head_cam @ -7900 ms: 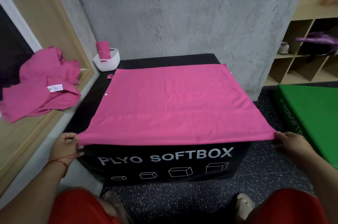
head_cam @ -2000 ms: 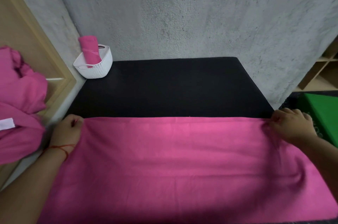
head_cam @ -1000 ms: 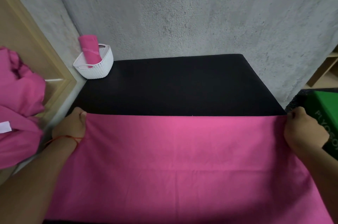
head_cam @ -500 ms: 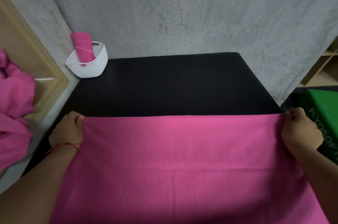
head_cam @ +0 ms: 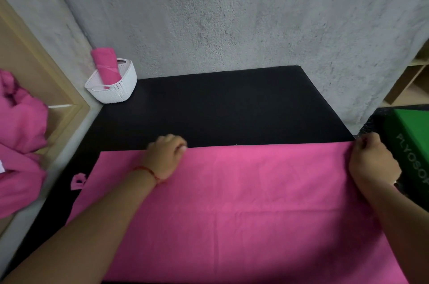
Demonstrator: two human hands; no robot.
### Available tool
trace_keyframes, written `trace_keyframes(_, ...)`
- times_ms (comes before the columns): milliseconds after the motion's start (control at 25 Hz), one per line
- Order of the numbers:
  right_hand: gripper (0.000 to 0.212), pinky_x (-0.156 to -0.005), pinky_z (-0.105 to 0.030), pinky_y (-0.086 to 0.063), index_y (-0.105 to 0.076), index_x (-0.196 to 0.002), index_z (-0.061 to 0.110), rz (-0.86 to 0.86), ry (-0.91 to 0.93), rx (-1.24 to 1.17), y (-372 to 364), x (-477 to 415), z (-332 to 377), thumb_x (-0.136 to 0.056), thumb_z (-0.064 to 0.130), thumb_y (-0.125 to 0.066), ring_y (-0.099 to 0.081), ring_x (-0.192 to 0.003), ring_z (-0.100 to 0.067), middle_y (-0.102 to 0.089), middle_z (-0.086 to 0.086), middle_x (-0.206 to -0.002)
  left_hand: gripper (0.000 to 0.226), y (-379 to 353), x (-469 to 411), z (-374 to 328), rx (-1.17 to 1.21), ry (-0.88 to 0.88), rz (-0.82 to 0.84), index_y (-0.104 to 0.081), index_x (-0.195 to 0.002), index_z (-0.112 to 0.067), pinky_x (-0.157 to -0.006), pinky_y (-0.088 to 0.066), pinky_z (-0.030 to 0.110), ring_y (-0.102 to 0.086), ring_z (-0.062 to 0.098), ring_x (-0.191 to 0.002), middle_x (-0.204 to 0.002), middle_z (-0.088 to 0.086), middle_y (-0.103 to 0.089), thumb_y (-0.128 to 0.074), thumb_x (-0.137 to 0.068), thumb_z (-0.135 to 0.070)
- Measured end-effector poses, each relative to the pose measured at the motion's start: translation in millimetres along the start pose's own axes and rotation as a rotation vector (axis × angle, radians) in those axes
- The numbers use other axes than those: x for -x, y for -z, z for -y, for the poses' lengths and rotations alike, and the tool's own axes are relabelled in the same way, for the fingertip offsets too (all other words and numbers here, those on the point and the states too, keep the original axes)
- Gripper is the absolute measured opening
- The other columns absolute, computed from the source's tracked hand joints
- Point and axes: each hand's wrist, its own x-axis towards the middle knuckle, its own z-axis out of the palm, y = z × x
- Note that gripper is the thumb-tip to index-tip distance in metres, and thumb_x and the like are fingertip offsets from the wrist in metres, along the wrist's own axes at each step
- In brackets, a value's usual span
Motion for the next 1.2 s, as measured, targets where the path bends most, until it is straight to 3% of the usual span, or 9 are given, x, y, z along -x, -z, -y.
trace_keyframes(200,0.022,-0.084,-0.055,-0.049,-0.052,-0.108,0.016,-0.044,0.037,-0.065,-5.9,-3.3,-7.3,-0.1,0.031,-0.038,-0.063,-0.095,-0.05,-0.064,-0.022,-0.114,0.011,-12.1,-26.6,-81.8,0.188,-0.06,0.137,-0.063,-0.106,-0.041,-0.097,-0.041,0.039,-0.048,0.008,-0.106,-0.107,-0.02,-0.055,-0.057,-0.1,-0.048)
trace_keyframes(360,0.019,-0.085,-0.055,-0.046,-0.051,-0.111,0.018,-0.049,0.001,-0.123,-8.8,-6.4,-14.0,-0.103,0.025,-0.036,-0.062,-0.097,-0.05,-0.065,-0.023,-0.115,0.005,-13.5,-30.5,-80.7,0.22,-0.063,0.158,-0.063,-0.1,-0.045,-0.096,-0.04,0.04,-0.048,0.007,-0.106,-0.103,-0.021,-0.056,-0.06,-0.097,-0.049)
trace_keyframes(600,0.015,-0.082,-0.053,-0.041,-0.045,-0.112,0.022,-0.046,-0.016,-0.161,-8.3,-4.5,-14.4,-0.105,0.026,-0.032,-0.062,-0.096,-0.051,-0.065,-0.023,-0.114,0.012,-4.6,-42.0,-90.1,0.257,-0.086,0.269,-0.061,-0.087,-0.039,-0.098,-0.051,0.048,-0.054,0.009,-0.102,-0.102,-0.019,-0.055,-0.064,-0.098,-0.041)
trace_keyframes(1000,0.025,-0.082,-0.055,-0.047,-0.053,-0.119,0.022,0.008,0.075,-0.046,-10.0,-12.9,-18.7,-0.103,0.026,-0.034,-0.062,-0.099,-0.048,-0.057,-0.018,-0.121,0.011,-32.8,-26.7,-78.8,0.129,-0.092,-0.025,-0.057,-0.102,-0.036,-0.089,-0.047,0.042,-0.051,0.012,-0.099,-0.102,-0.016,-0.055,-0.051,-0.103,-0.045)
trace_keyframes(1120,0.025,-0.08,-0.055,-0.047,-0.057,-0.121,0.022,0.058,0.117,0.008,-12.2,-25.7,-26.6,-0.106,0.031,-0.04,-0.06,-0.102,-0.05,-0.053,-0.021,-0.123,0.016,-37.3,-16.6,-40.2,0.144,-0.05,-0.102,-0.064,-0.113,-0.035,-0.09,-0.049,0.043,-0.055,0.017,-0.105,-0.113,-0.011,-0.06,-0.055,-0.102,-0.044)
trace_keyframes(1200,0.028,-0.084,-0.059,-0.047,-0.056,-0.128,0.018,0.072,0.071,0.047,-7.9,-36.5,-25.7,-0.105,0.032,-0.046,-0.057,-0.109,-0.051,-0.053,-0.024,-0.126,0.024,-28.8,-9.0,-1.4,0.056,0.09,-0.13,-0.066,-0.122,-0.032,-0.094,-0.048,0.046,-0.055,0.025,-0.116,-0.126,-0.005,-0.062,-0.055,-0.103,-0.042)
